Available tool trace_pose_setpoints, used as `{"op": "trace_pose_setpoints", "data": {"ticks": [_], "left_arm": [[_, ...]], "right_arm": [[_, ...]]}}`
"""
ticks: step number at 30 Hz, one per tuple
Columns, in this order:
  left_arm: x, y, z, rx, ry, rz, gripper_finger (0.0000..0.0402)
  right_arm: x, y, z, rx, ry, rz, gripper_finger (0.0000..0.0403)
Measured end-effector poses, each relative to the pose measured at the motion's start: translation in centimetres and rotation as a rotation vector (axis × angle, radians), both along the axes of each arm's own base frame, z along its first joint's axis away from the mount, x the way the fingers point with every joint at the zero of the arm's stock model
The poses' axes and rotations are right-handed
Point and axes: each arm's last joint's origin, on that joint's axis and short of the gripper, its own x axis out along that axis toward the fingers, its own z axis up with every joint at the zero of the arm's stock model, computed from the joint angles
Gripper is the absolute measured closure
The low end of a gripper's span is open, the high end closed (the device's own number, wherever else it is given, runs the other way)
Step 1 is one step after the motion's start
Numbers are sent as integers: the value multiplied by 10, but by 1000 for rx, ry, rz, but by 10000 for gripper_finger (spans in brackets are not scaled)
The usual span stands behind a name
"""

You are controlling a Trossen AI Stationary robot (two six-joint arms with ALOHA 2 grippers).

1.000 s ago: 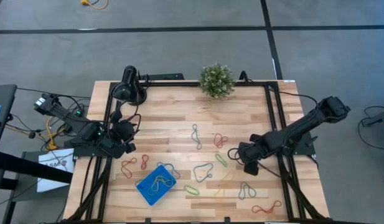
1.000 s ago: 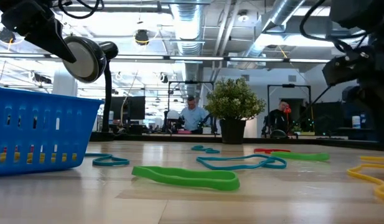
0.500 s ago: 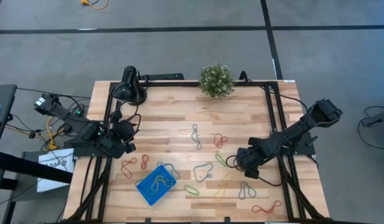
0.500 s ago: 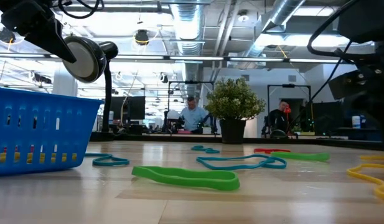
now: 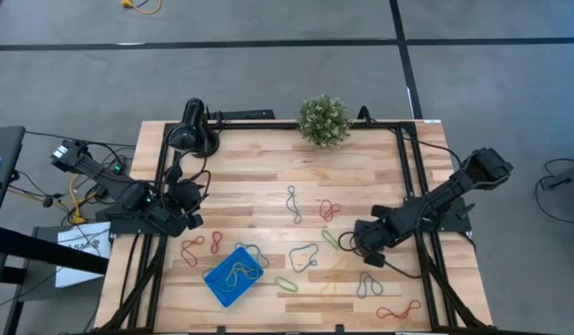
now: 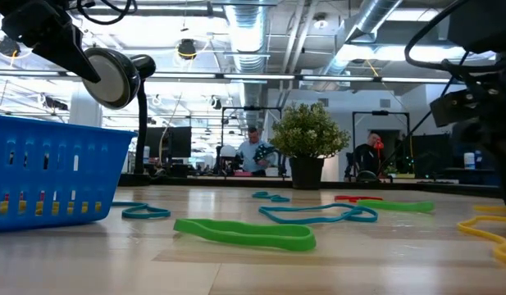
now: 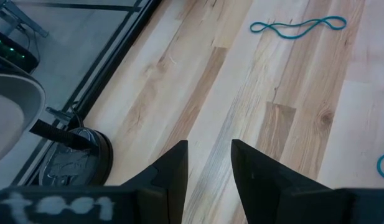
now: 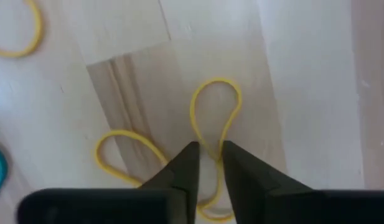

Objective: Pick and place rubber bands into bin
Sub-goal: Put the yellow rubber band into the blue basket

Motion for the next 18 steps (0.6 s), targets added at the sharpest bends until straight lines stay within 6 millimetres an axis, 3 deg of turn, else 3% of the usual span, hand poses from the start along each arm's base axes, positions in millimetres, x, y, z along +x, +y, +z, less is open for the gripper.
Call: {"op": "trace_pose_setpoints", "data": {"ticks": [5, 12, 18], "left_arm": [[0, 0, 0, 0, 0, 0, 290], [0, 0, 0, 0, 1, 0, 290], [0, 0, 0, 0, 1, -1, 290]], "right_arm": [[3, 0, 0, 11, -29, -14, 397], [6, 1, 2, 1, -55, -31, 400], [27, 12, 41, -66, -297, 63, 401]]}}
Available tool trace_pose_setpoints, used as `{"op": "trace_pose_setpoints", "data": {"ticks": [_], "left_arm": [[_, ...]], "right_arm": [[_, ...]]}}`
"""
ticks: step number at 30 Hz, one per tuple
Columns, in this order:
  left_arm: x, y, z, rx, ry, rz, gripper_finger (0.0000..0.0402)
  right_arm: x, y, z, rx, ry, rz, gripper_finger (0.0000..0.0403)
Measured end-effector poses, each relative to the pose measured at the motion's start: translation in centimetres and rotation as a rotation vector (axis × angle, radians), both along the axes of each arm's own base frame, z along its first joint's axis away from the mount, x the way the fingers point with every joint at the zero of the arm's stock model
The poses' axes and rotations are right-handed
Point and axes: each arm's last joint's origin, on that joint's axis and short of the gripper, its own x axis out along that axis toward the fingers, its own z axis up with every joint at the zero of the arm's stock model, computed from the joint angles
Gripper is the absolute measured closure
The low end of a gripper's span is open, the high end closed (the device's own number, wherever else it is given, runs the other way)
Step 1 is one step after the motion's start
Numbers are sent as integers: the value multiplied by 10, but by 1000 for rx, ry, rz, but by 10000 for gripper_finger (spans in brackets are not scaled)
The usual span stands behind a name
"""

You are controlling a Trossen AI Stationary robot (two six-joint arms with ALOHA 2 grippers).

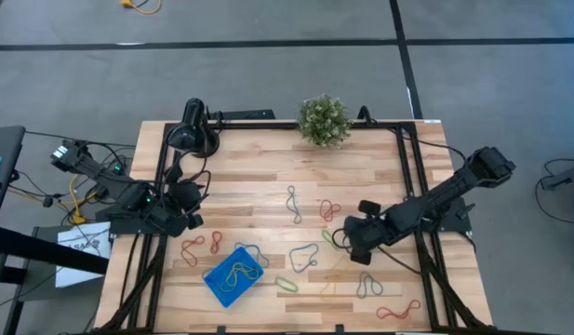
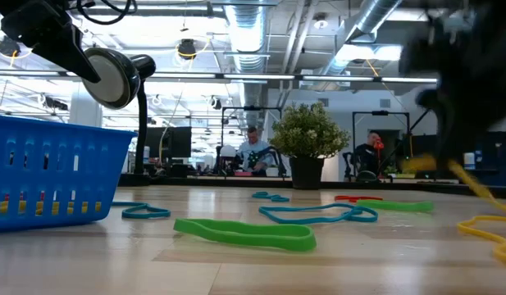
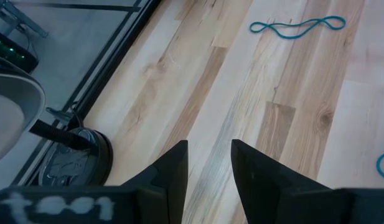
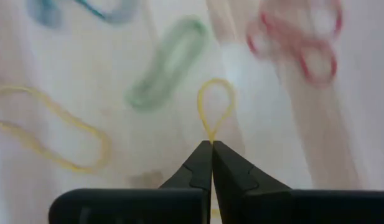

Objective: Pick and place rubber bands into bin
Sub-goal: Put the yellow rubber band into the blue basket

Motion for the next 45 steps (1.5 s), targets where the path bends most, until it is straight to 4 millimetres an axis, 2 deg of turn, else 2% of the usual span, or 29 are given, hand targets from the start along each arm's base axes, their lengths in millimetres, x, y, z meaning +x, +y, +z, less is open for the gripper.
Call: {"op": "trace_pose_setpoints", "data": {"ticks": [5, 9, 13, 18, 22, 27, 33, 40, 45], "left_arm": [[0, 0, 0, 0, -1, 0, 290], [0, 0, 0, 0, 0, 0, 290], [0, 0, 0, 0, 0, 0, 290], [0, 0, 0, 0, 0, -1, 290], [0, 0, 0, 1, 0, -1, 290], [0, 0, 0, 1, 0, -1, 290], [0, 0, 0, 1, 1, -1, 290], [0, 0, 0, 2, 1, -2, 290], [0, 0, 0, 1, 2, -1, 290]], "right_arm": [[14, 11, 55, -125, -293, 112, 402], [31, 17, 96, -201, -647, 199, 402], [56, 12, 117, -192, -922, 165, 402], [94, 13, 101, -110, -1076, 408, 402], [126, 12, 78, -54, -1195, 457, 403], [166, 10, 56, -73, -1160, 438, 403], [212, 26, 27, -18, -1105, 530, 403], [243, 35, 12, 108, -1116, 591, 403], [249, 36, 8, 135, -1062, 581, 403]]}}
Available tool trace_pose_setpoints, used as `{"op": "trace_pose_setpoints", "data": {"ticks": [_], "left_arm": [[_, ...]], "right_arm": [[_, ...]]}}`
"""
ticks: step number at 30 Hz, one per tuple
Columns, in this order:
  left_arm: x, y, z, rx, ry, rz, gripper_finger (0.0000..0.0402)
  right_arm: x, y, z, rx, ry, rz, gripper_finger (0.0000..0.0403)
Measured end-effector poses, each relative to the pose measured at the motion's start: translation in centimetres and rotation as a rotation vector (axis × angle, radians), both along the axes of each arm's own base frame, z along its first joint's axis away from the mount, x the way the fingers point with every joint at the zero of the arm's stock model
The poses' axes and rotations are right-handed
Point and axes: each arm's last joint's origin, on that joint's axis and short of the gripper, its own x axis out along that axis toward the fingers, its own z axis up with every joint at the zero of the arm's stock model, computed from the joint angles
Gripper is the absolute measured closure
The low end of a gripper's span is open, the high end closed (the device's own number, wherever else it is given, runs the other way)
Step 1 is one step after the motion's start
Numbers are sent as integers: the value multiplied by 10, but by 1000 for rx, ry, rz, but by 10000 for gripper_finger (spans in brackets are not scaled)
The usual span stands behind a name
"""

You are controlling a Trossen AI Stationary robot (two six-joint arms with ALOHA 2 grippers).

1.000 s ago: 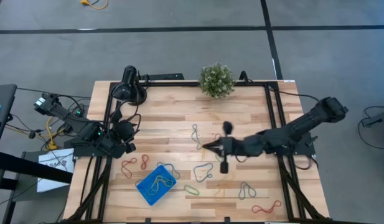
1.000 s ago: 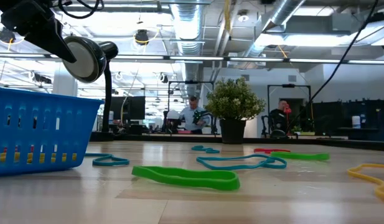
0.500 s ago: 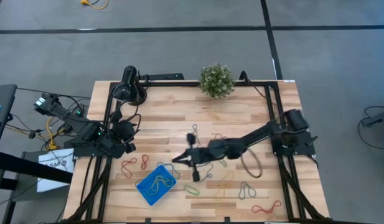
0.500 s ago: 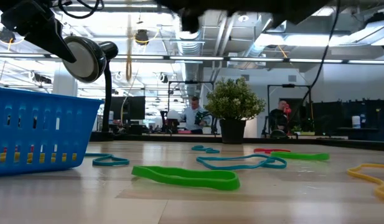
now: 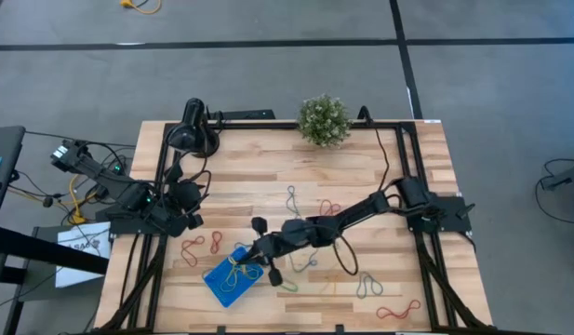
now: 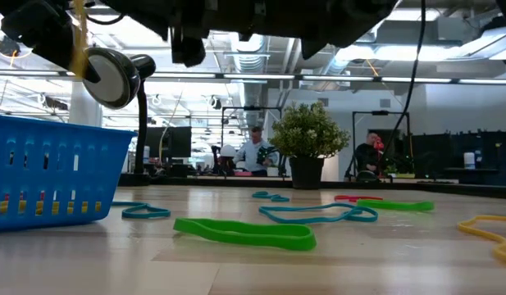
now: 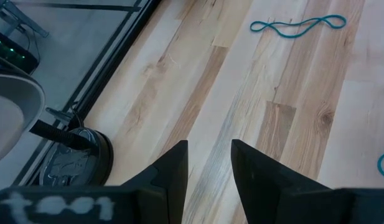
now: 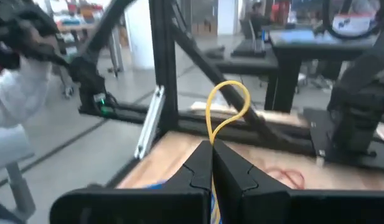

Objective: Pick and place rubber bands into bin
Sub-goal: Put the yellow rubber band into the blue basket

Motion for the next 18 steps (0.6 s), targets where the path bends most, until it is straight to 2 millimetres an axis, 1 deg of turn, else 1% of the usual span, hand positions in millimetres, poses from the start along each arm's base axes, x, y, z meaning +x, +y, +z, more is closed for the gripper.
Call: {"op": "trace_pose_setpoints", "data": {"ticks": [4, 7, 11, 14, 18], "left_arm": [[0, 0, 0, -2, -3, 0, 290], [0, 0, 0, -2, -3, 0, 290], [0, 0, 0, -2, -4, 1, 290], [0, 0, 0, -4, -6, 1, 290], [1, 0, 0, -9, -12, 4, 290]], "right_arm": [[-1, -1, -12, -54, 99, -38, 403], [-1, -1, -10, -52, 94, -39, 403], [-3, 0, -15, -67, 137, -38, 400], [-3, 0, -15, -66, 135, -37, 383], [-3, -2, -18, -66, 172, -46, 343]]}}
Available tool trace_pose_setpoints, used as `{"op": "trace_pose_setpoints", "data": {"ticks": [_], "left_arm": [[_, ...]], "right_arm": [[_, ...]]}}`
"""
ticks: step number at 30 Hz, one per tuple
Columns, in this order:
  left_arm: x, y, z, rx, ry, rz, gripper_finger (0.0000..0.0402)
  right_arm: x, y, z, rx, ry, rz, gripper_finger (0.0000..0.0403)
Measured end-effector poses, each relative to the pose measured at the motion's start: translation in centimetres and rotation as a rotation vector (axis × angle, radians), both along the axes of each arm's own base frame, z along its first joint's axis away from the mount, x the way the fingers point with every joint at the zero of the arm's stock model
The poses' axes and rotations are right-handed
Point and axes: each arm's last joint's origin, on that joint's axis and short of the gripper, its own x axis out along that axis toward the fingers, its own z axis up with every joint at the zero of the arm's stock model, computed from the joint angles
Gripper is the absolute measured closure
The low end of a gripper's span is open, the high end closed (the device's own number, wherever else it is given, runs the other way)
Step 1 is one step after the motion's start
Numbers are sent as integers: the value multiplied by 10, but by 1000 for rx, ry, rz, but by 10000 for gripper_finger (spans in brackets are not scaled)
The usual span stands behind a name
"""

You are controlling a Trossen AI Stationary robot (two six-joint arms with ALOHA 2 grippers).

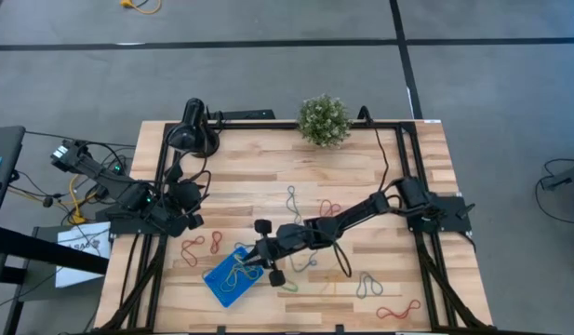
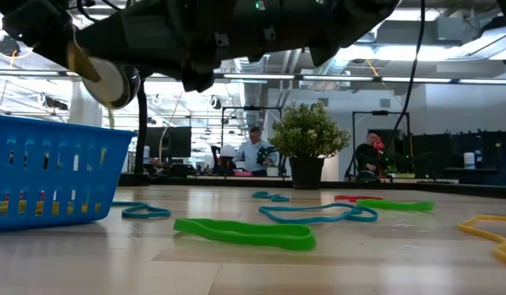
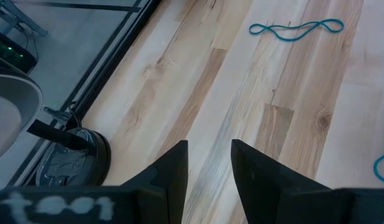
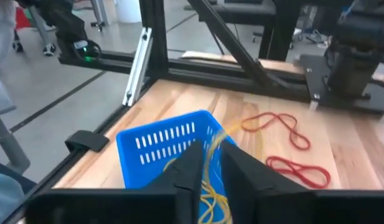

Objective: Pick and place rubber bands into bin
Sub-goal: Put the yellow rubber band into the blue basket

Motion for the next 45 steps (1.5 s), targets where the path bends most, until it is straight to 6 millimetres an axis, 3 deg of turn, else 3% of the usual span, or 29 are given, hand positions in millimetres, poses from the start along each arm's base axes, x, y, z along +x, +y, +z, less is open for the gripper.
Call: {"op": "trace_pose_setpoints", "data": {"ticks": [7, 11, 18, 21, 29, 31, 33, 45], "left_arm": [[1, 0, 0, -5, -9, 0, 290], [1, 0, 0, -5, -8, 0, 290], [1, 0, 0, -5, -9, 0, 290], [1, 0, 0, -6, -10, 0, 290], [1, 0, 0, -6, -10, 0, 290], [1, -1, 0, -6, -10, 0, 290], [1, 0, 0, -6, -10, 0, 290], [6, -4, -3, 1, 7, 1, 290]], "right_arm": [[-2, 0, 4, 37, 35, -14, 283], [-16, 3, 36, 37, 77, 51, 270], [-80, 8, 81, 95, 554, 94, 276], [-109, 13, 86, 136, 785, 21, 281], [-146, 38, 57, 11, 1096, -281, 284], [-145, 44, 47, 0, 1124, -303, 284], [-156, 46, 38, -90, 1206, -334, 284], [-141, 53, -20, -211, 1317, -226, 284]]}}
